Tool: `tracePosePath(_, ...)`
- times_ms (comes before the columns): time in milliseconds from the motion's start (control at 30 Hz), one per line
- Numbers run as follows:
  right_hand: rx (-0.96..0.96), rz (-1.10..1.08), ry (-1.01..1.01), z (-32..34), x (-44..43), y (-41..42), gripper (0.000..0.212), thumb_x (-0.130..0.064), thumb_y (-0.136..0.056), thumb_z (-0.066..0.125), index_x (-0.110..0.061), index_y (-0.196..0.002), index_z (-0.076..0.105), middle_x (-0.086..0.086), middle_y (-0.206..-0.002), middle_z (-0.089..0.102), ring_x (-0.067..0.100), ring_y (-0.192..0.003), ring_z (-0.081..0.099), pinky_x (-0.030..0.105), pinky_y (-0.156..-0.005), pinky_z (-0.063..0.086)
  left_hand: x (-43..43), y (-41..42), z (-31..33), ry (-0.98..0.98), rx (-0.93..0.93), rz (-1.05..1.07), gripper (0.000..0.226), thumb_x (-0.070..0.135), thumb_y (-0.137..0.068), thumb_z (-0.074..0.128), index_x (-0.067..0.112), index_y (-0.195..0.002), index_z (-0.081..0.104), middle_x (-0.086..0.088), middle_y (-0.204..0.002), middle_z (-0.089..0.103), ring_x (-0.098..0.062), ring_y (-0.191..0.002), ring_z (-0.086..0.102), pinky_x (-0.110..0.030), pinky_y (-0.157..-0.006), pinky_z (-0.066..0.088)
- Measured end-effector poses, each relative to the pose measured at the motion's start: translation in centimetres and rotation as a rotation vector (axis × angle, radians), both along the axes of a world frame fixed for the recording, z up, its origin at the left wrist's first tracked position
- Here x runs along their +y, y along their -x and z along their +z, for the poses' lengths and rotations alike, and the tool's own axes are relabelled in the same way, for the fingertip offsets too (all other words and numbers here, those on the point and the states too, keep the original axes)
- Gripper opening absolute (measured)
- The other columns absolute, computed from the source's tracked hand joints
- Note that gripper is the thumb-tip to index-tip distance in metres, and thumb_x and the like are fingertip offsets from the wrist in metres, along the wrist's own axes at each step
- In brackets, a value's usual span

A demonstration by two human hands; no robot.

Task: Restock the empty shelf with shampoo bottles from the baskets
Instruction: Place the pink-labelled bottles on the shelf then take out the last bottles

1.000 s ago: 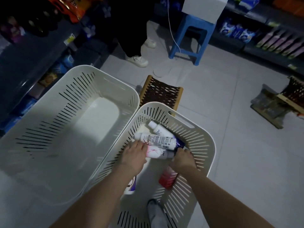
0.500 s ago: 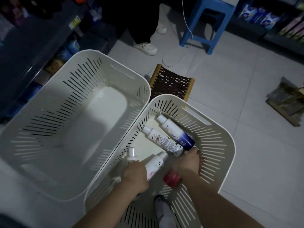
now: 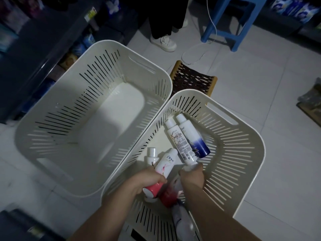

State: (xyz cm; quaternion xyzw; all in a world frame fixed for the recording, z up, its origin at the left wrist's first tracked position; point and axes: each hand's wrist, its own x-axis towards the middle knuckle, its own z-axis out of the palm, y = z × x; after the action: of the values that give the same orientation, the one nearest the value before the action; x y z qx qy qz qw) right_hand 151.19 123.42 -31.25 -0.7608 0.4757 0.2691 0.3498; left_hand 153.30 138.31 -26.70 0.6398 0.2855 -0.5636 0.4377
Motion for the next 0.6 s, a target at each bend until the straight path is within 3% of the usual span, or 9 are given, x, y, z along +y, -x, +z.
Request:
tracePosePath(133, 0.057, -0.08, -0.113, 0.1, 0.5, 0.2, 0.082, -0.004, -0.077, 0.076, -0.009, -0.144, 0.028, 0.022, -0.119, 0.063, 0.038, -0.111, 0.062, 0.036, -0.093, 0.048, 0.6, 0.0, 0.2, -0.02, 0.019, 0.056, 0.04, 0.008, -0.081, 0.071, 0.012, -0.118, 0.056, -0.007, -0.098, 0.066, -0.021, -0.09, 0.064, -0.028, -0.07, 0.052)
tracePosePath(200, 0.057, -0.082, -0.14, 0.4, 0.3, 0.1, 0.074, -0.002, -0.076, 0.077, -0.005, -0.137, 0.035, 0.02, -0.118, 0.063, 0.035, -0.113, 0.061, 0.034, -0.095, 0.047, 0.6, -0.1, 0.5, -0.009, 0.007, 0.117, 0.039, 0.008, -0.081, 0.07, 0.014, -0.117, 0.056, -0.011, -0.102, 0.067, -0.024, -0.09, 0.066, -0.031, -0.075, 0.054)
tracePosePath(300, 0.006, -0.184, -0.221, 0.2, -0.1, 0.3, 0.063, 0.003, -0.07, 0.077, -0.002, -0.124, 0.044, 0.013, -0.104, 0.064, 0.032, -0.099, 0.064, 0.04, -0.095, 0.052, 0.5, 0.1, 1.0, 0.033, -0.041, 0.21, 0.032, 0.007, -0.084, 0.066, 0.018, -0.113, 0.056, -0.01, -0.09, 0.065, -0.021, -0.073, 0.062, -0.027, -0.062, 0.052)
tracePosePath(367, -0.022, -0.318, -0.332, 0.2, -0.5, 0.4, 0.056, 0.004, -0.071, 0.074, -0.005, -0.12, 0.048, 0.018, -0.101, 0.067, 0.036, -0.092, 0.067, 0.049, -0.084, 0.058, 0.3, 0.3, 1.8, 0.053, -0.064, 0.251, 0.017, 0.019, -0.09, 0.066, 0.021, -0.105, 0.059, -0.007, -0.083, 0.067, -0.02, -0.07, 0.062, -0.029, -0.063, 0.05)
tracePosePath(433, -0.04, -0.424, -0.46, 0.5, -0.8, 0.5, 0.046, 0.002, -0.073, 0.071, -0.009, -0.115, 0.054, 0.024, -0.1, 0.068, 0.038, -0.085, 0.069, 0.045, -0.068, 0.059, 0.3, 0.5, 2.8, 0.062, -0.101, 0.318, 0.018, 0.037, -0.093, 0.061, 0.02, -0.098, 0.06, -0.008, -0.083, 0.067, -0.024, -0.072, 0.063, -0.034, -0.068, 0.051)
tracePosePath(500, -0.05, -0.445, -0.546, 1.1, -1.0, 0.7, 0.058, -0.01, -0.064, 0.075, -0.01, -0.119, 0.057, 0.025, -0.101, 0.069, 0.039, -0.082, 0.071, 0.045, -0.063, 0.059, 0.4, 0.7, 3.7, 0.084, -0.09, 0.407, 0.027, 0.045, -0.094, 0.055, 0.018, -0.094, 0.058, -0.012, -0.08, 0.066, -0.027, -0.069, 0.062, -0.039, -0.069, 0.053)
tracePosePath(600, -0.032, -0.318, -0.581, 1.4, -1.5, 1.0, 0.083, -0.033, -0.052, 0.08, -0.008, -0.127, 0.054, 0.026, -0.105, 0.068, 0.038, -0.083, 0.071, 0.04, -0.058, 0.057, 0.6, 1.4, 5.9, 0.148, -0.076, 0.508, 0.033, 0.045, -0.096, 0.05, 0.013, -0.095, 0.06, -0.011, -0.066, 0.066, -0.023, -0.052, 0.061, -0.028, -0.052, 0.05)
